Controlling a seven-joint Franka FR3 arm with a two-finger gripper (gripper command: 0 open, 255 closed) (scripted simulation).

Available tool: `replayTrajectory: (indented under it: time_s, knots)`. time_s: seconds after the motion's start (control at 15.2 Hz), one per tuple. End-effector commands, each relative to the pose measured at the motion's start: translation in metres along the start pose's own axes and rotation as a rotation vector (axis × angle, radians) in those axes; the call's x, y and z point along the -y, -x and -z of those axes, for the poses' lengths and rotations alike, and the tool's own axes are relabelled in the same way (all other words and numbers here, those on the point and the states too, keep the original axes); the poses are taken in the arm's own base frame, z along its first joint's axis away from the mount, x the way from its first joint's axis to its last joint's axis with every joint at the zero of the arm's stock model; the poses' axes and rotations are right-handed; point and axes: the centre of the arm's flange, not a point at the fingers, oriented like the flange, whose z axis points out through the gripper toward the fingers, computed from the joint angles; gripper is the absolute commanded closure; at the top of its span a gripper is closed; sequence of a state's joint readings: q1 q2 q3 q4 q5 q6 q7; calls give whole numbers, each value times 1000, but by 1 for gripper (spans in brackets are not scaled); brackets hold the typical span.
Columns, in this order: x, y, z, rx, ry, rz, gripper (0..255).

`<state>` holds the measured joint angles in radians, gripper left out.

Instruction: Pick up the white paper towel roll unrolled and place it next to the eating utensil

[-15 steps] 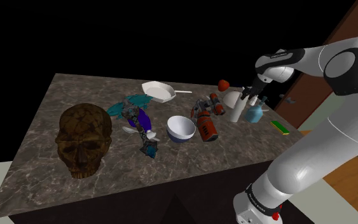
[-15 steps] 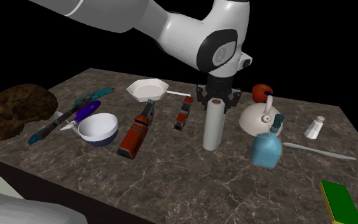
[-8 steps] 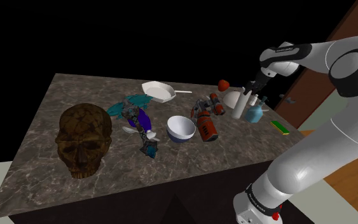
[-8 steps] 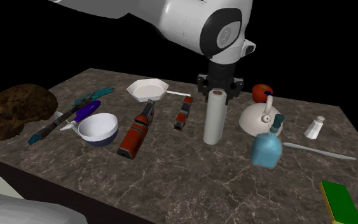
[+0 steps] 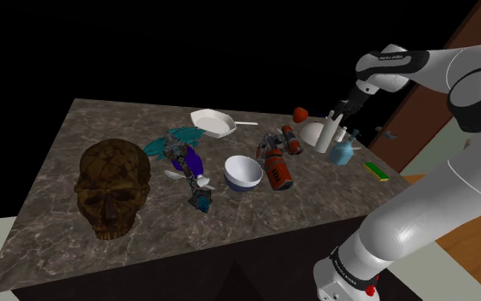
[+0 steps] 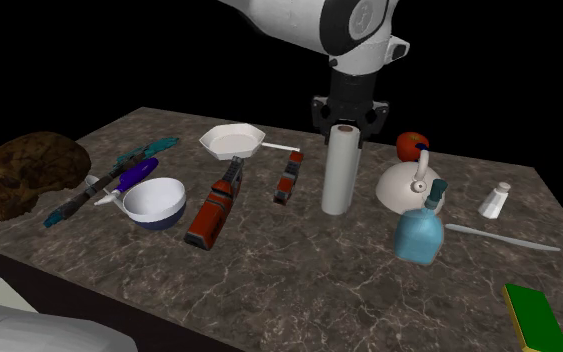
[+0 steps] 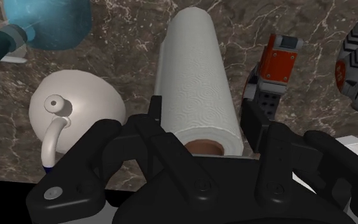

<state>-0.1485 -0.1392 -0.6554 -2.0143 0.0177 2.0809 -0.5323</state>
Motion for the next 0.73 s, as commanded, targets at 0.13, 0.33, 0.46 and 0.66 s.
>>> replayTrajectory:
  time_s: [0.13, 0.33, 0.46, 0.66]
  knots:
    - [0, -4, 21, 0, 0, 0, 255]
    - [0, -7, 37, 0, 0, 0, 255]
    - [0, -9, 47, 0, 0, 0, 255]
    - [0, -13, 63, 0, 0, 0, 255]
